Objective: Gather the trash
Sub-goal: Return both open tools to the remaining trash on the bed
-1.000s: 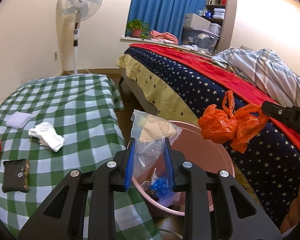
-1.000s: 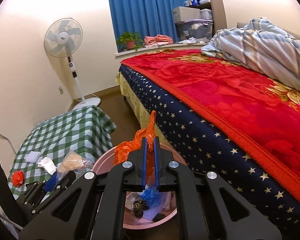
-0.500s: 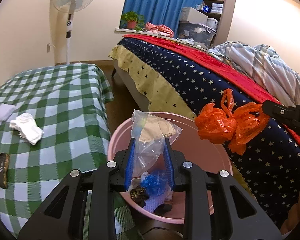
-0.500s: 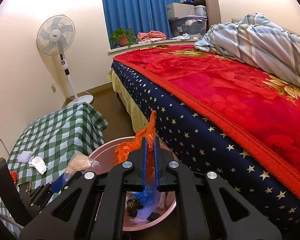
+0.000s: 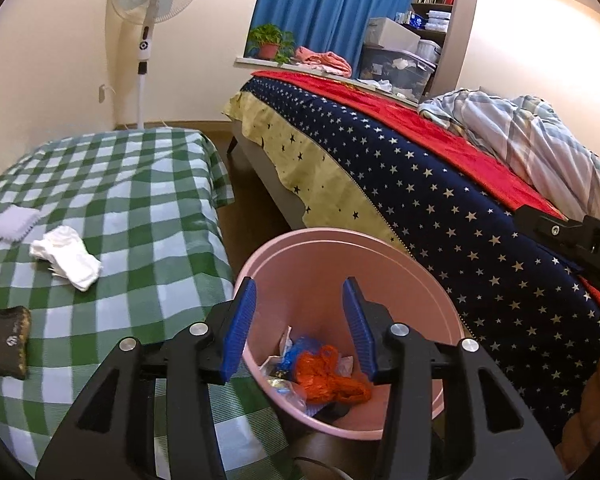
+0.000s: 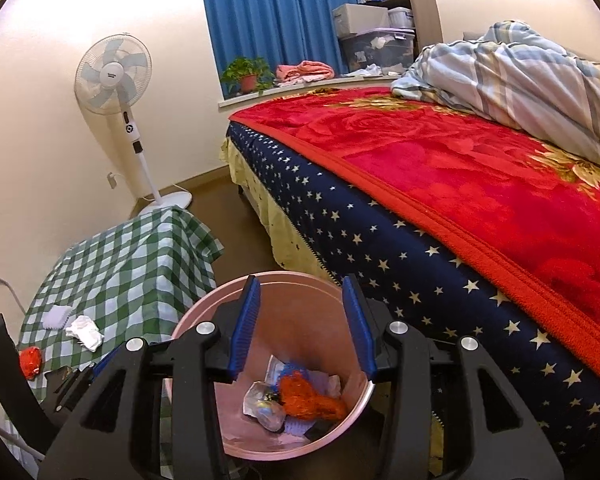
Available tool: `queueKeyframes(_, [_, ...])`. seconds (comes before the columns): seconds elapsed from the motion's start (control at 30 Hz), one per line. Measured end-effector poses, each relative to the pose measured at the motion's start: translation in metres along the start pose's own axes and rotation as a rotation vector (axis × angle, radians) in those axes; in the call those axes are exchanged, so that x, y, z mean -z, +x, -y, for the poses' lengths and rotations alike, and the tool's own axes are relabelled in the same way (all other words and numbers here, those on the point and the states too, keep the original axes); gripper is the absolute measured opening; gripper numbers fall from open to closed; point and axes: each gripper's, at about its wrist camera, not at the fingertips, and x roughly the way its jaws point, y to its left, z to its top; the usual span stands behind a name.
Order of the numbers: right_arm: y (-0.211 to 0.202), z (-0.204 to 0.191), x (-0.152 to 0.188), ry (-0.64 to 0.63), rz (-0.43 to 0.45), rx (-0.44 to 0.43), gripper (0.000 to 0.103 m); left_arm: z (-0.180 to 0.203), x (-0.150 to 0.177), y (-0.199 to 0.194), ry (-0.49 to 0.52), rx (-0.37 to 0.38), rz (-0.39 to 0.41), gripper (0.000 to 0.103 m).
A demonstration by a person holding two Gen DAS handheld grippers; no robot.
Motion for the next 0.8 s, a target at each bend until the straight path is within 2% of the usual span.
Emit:
queueKeyframes(0.27, [-0.018, -0.022, 0.002, -0.04, 0.037, -0.071, 0.044, -0.02, -0.003, -0.035, -0.005, -0.048, 0.046, 0.045])
queueKeyframes(0.57, [-0.033, -0.057, 0.006, -0.1, 0.084, -0.163, 0.044, -0.062, -0.003, -0.07, -0.049, -0.146, 0.087, 0.044])
queueKeyframes(0.8, [-0.032, -0.095, 0.012, -0.152, 0.102, -0.241, 0.044, -0.098, -0.001, -0.083, -0.089, -0.228, 0.101, 0.044])
